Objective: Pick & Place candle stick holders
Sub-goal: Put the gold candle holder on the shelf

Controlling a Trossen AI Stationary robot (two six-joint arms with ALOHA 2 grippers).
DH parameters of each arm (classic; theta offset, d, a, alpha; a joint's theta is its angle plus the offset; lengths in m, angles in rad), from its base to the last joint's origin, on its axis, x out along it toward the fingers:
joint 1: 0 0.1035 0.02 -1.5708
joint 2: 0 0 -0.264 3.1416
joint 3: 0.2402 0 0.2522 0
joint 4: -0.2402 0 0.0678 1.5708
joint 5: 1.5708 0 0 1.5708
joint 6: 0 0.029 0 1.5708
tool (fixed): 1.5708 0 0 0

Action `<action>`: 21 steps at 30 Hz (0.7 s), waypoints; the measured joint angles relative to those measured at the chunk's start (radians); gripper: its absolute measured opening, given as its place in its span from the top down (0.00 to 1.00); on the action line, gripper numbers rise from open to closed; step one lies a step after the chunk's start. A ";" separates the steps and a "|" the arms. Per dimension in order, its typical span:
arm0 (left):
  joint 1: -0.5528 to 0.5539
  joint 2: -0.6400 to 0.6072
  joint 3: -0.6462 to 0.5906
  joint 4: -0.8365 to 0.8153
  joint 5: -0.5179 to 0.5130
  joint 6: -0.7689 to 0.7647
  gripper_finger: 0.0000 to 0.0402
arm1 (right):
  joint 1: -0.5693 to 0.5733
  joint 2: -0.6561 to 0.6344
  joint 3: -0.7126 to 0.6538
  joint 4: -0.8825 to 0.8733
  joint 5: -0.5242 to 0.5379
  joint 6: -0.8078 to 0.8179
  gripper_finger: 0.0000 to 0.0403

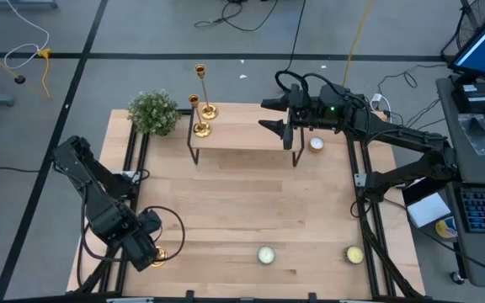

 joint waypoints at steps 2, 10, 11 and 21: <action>0.000 0.000 0.000 0.008 -0.005 0.001 0.55 | 0.000 0.000 0.000 0.000 0.000 0.000 0.38; -0.001 0.000 0.000 0.003 -0.017 0.006 0.55 | 0.000 0.000 0.000 0.000 0.000 0.000 0.38; 0.000 0.000 0.000 0.003 -0.017 0.006 0.55 | 0.000 0.000 0.000 0.000 0.000 0.000 0.38; 0.000 0.000 -0.048 0.026 0.026 0.002 0.55 | 0.000 0.000 0.000 -0.001 0.000 0.000 0.38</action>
